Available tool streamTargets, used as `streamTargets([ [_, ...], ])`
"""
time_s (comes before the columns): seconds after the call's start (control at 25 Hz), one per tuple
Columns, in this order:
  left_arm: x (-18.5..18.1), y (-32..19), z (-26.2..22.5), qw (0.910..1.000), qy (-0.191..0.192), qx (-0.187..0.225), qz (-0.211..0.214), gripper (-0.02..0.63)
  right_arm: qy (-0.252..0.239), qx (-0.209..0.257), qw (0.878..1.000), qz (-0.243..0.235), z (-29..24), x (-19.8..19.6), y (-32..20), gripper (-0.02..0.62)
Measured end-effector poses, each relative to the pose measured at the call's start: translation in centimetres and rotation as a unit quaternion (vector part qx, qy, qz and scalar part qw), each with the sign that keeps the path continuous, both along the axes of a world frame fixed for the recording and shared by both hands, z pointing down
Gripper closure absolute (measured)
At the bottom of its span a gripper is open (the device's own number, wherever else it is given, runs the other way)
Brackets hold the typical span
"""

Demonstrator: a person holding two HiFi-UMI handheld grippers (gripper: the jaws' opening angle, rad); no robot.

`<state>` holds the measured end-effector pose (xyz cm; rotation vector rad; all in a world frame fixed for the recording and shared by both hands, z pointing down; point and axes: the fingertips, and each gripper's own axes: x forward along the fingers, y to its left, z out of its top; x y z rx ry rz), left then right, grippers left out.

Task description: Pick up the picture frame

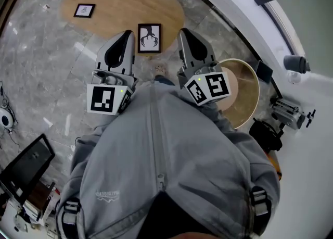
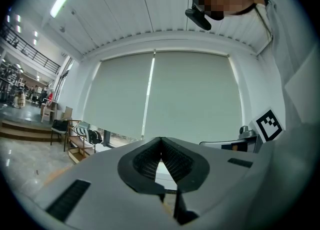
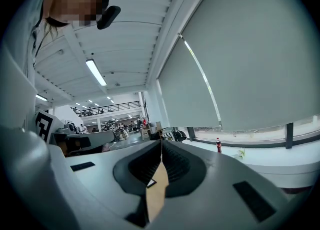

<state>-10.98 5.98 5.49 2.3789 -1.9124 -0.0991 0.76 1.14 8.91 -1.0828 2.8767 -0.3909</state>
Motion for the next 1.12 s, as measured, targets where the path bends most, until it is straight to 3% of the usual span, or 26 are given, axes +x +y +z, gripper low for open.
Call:
streamTargets([
  [0.44,-0.2,-8.8,1.0,0.9991,-0.004,-0.014,-0.040,0.588,-0.005,-0.019,0.999,-0.044,1.8,-0.6,-9.5,0.561],
  [0.92,-1.7,-8.9,2.2,0.9965,-0.001,-0.038,-0.075,0.588,-0.017,-0.034,0.998,-0.059,2.9,-0.8,-10.9,0.561],
  [1.12,-2.8,-10.0,1.1,0.9973,-0.008,-0.040,-0.062,0.588,-0.020,-0.028,0.999,-0.038,1.5,-1.0,-11.3,0.561],
])
